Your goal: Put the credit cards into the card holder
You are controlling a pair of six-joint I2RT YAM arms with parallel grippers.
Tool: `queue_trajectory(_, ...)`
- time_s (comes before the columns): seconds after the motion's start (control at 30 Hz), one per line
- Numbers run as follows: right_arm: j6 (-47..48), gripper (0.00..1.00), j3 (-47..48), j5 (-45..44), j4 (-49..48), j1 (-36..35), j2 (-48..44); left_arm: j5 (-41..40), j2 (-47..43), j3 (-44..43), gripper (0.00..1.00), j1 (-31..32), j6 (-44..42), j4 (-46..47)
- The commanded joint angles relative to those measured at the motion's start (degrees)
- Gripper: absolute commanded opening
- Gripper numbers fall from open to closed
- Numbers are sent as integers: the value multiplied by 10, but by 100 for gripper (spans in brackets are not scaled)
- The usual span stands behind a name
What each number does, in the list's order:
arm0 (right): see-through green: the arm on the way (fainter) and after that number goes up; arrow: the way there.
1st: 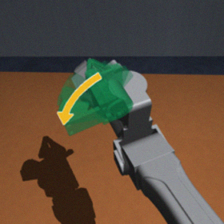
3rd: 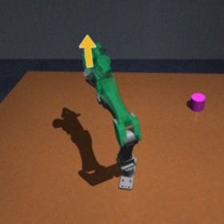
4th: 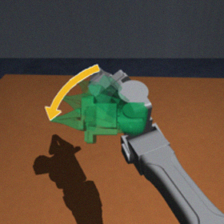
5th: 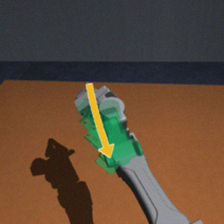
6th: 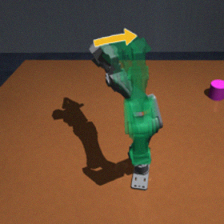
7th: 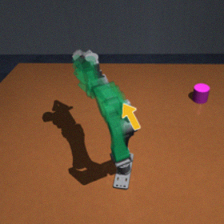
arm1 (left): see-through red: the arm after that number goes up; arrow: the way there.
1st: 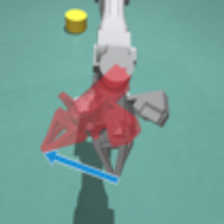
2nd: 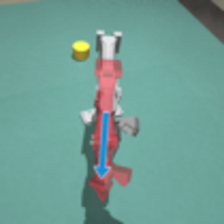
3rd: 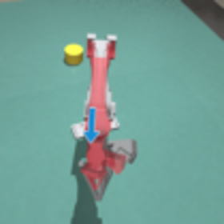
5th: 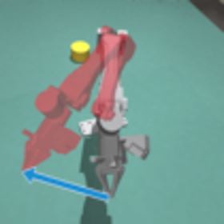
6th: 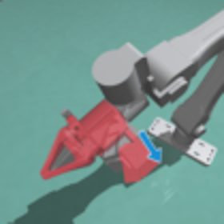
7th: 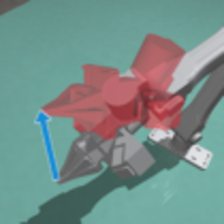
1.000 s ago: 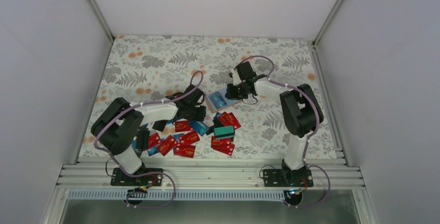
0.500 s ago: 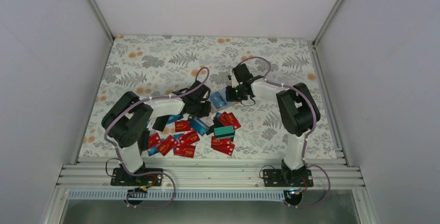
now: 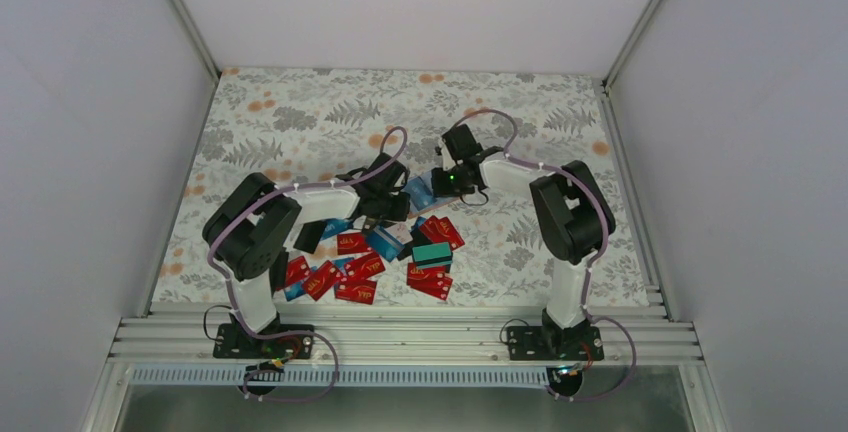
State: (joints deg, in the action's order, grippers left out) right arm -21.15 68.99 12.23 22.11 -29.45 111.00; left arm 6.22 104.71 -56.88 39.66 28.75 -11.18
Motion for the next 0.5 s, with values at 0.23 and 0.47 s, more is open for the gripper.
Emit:
queue_trajectory(0.23, -2, 4, 7, -2, 24, -36, -3, 5, 22, -4, 9, 2, -8, 0)
queue_trajectory(0.47, -11, 4, 11, 6, 19, -48, 5, 6, 21, -3, 9, 2, -8, 1)
